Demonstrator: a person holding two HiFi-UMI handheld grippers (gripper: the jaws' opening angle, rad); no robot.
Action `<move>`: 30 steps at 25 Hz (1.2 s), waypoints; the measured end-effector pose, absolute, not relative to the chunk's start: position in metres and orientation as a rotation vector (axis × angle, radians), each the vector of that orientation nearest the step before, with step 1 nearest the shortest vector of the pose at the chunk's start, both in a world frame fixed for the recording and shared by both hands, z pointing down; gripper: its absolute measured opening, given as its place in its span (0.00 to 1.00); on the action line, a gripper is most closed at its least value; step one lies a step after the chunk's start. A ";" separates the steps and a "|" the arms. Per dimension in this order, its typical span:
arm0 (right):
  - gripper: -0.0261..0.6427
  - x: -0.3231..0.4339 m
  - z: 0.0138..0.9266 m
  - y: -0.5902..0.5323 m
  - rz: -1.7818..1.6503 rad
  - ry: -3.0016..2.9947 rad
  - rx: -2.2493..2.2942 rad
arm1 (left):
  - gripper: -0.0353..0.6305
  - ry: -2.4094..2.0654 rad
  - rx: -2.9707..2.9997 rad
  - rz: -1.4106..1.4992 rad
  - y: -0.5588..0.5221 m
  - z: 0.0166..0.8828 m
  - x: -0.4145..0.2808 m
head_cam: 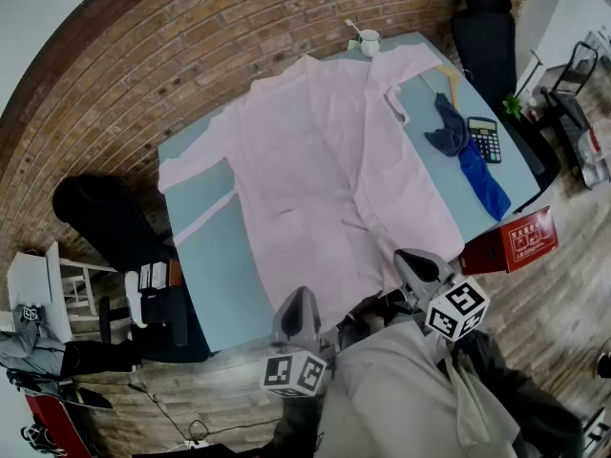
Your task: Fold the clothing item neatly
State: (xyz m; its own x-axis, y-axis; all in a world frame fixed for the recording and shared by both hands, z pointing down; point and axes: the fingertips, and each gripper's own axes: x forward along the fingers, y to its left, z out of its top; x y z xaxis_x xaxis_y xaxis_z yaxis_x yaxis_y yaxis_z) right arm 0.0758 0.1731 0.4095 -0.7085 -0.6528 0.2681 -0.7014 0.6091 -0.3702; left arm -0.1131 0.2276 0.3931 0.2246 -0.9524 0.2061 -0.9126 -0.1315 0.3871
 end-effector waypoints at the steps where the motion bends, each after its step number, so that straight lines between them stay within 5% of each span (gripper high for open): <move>1: 0.04 0.076 0.409 0.173 0.691 -2.726 1.147 | 0.06 -1.712 2.076 -0.124 0.227 0.394 -0.112; 30: 0.04 0.065 0.388 0.155 0.312 -2.738 1.195 | 0.06 -1.633 2.150 -0.074 0.190 0.402 -0.107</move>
State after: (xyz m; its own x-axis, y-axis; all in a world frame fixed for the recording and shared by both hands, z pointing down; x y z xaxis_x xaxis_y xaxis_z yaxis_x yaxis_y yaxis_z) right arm 0.0651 0.1546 0.3882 -0.6754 -0.7077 0.2075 -0.7362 0.6633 -0.1340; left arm -0.1065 0.1897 0.4021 0.3022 -0.9283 0.2166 -0.9051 -0.2080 0.3710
